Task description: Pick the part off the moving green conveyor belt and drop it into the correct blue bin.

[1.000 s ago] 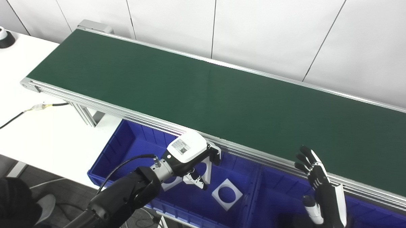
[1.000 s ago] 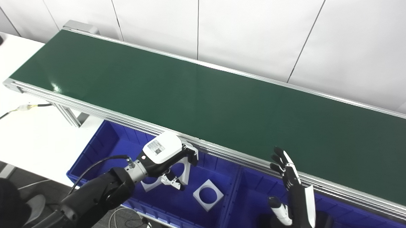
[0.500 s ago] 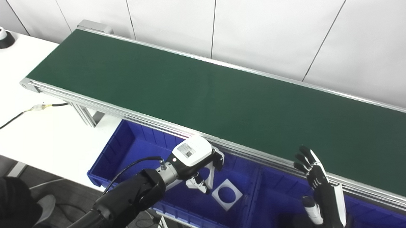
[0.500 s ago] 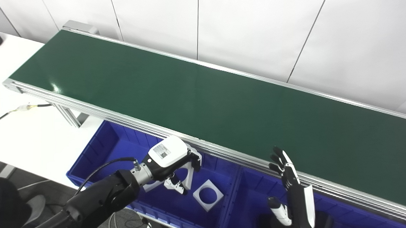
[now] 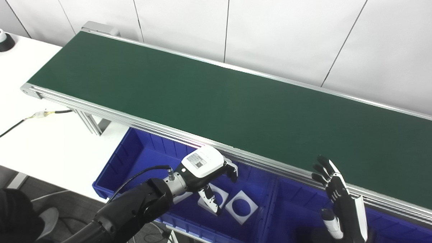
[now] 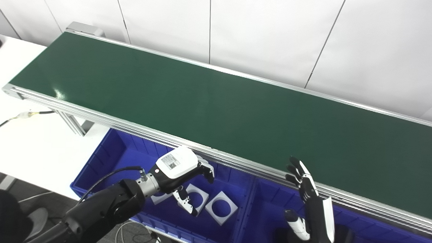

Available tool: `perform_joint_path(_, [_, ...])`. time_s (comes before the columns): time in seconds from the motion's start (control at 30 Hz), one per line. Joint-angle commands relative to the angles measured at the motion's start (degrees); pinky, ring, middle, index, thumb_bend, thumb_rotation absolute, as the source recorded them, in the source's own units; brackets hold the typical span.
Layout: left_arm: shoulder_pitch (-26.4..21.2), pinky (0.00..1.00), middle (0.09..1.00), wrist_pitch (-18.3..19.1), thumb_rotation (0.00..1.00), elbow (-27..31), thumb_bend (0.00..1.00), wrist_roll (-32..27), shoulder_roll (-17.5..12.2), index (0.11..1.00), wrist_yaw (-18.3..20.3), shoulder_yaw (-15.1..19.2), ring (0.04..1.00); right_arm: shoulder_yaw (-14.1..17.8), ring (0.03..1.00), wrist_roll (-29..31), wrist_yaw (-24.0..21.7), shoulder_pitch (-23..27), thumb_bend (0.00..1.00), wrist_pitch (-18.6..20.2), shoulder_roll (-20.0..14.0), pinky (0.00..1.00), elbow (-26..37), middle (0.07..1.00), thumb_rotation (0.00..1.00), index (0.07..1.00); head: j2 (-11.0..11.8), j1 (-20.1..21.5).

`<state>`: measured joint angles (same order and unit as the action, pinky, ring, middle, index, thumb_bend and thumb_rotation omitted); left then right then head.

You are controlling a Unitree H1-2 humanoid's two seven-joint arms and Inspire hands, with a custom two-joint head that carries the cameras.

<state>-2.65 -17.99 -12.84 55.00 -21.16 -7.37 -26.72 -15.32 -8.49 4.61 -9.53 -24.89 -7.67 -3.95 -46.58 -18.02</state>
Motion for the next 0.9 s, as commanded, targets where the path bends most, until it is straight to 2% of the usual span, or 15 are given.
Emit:
perform_joint_path(0.0, [-0.94,0.47,0.589,-1.78,0.31,1.76,1.00,-1.74,0.14,0.555,-0.37,-0.13,0.554,0.41,0.862,0.55,-0.52,0.67,0.87,-2.00,0.05,0.78,1.02,0.916,0.94,0.884,-0.12,-0.19])
perform_joint_path(0.13, [0.07,0.46,0.581,-5.21,0.37,4.33,0.99,-2.56,0.10,0.555,-1.38,-1.47,0.547,0.61,0.867,0.72,-0.67,0.73,0.86,-2.01,-0.13,0.78,0.88,0.917,0.94,0.890,-0.29,-0.12])
perform_joint_path(0.17, [0.70,0.46,0.581,-6.46,0.39,6.07,0.99,-2.97,0.09,0.556,-1.72,-1.87,0.546,0.55,0.868,0.24,-0.41,0.79,0.86,-2.02,-0.05,0.78,0.56,0.916,0.94,0.891,-0.76,3.19])
perform_joint_path(0.2, [1.14,0.45,0.580,-7.32,0.41,7.26,0.98,-3.28,0.09,0.558,-1.94,-2.12,0.545,0.50,0.869,-0.12,-0.23,0.84,0.86,-2.03,0.02,0.79,0.33,0.913,0.94,0.893,-0.76,3.19])
perform_joint_path(0.27, [2.11,0.46,0.581,-8.56,0.43,9.53,0.96,-4.63,-0.01,0.562,-2.45,-2.53,0.545,0.03,0.871,-0.96,0.44,1.14,0.85,-2.03,0.12,0.79,-0.84,0.909,0.95,0.892,-0.21,7.76])
perform_joint_path(0.3, [2.53,0.46,0.581,-8.78,0.43,10.94,0.96,-5.25,-0.28,0.562,-3.32,-3.19,0.545,-0.34,0.872,-1.44,0.95,1.32,0.85,-2.03,0.17,0.79,-1.68,0.909,0.95,0.891,0.59,11.13])
perform_joint_path(0.33, [3.11,0.46,0.579,-8.88,0.44,13.03,0.93,-6.16,-0.39,0.561,-3.65,-3.68,0.541,-0.60,0.873,-1.96,1.46,1.43,0.85,-2.03,0.30,0.80,-2.52,0.906,0.96,0.890,0.59,11.13])
perform_joint_path(0.37, [3.57,0.46,0.579,-8.91,0.45,14.55,0.91,-6.91,-0.50,0.561,-4.27,-4.20,0.538,-0.95,0.871,-2.53,2.11,1.58,0.85,-2.03,0.51,0.80,-3.51,0.904,0.96,0.888,1.47,14.44])
perform_joint_path(0.47, [6.44,0.44,0.571,-8.89,0.44,19.78,0.90,-9.40,1.22,0.543,-3.66,-3.91,0.526,-2.24,0.869,-3.10,3.06,2.04,0.86,-2.03,1.51,0.82,-5.92,0.906,0.96,0.882,1.93,18.38])
perform_joint_path(0.53, [7.66,0.44,0.564,-8.89,0.45,22.32,0.88,-11.49,1.43,0.532,-3.89,-4.57,0.525,-3.69,0.873,-4.66,4.76,3.02,0.86,-2.03,2.11,0.81,-8.06,0.911,0.95,0.883,3.17,26.47])
perform_joint_path(0.57, [7.94,0.44,0.560,-8.90,0.44,23.32,0.87,-12.44,1.48,0.528,-4.63,-5.27,0.523,-4.37,0.872,-5.30,5.78,3.59,0.85,-2.03,2.26,0.80,-9.12,0.912,0.95,0.883,3.17,26.47])
perform_joint_path(0.6, [7.90,0.43,0.552,-8.91,0.43,23.76,0.87,-13.48,1.27,0.522,-5.67,-6.07,0.517,-5.12,0.872,-5.71,7.01,4.26,0.85,-2.03,2.51,0.80,-10.39,0.915,0.94,0.883,4.09,30.10])
perform_joint_path(0.63, [7.74,0.42,0.542,-8.92,0.42,23.96,0.86,-14.43,1.23,0.519,-6.65,-6.89,0.507,-5.65,0.874,-5.73,8.11,4.68,0.84,-2.03,2.73,0.80,-11.28,0.918,0.92,0.882,4.09,30.10])
perform_joint_path(0.67, [7.28,0.42,0.542,-8.92,0.43,23.60,0.86,-15.23,1.02,0.518,-8.04,-7.82,0.506,-6.09,0.876,-5.82,9.30,5.10,0.85,-2.03,3.11,0.81,-12.33,0.918,0.91,0.881,4.84,32.92])
perform_joint_path(0.87, [4.38,0.51,0.634,-8.93,0.48,17.54,0.94,-19.50,3.24,0.591,-14.76,-10.03,0.590,-6.80,0.908,-3.84,13.63,5.62,0.90,-2.03,5.35,0.85,-16.67,0.923,0.93,0.888,8.47,35.98])
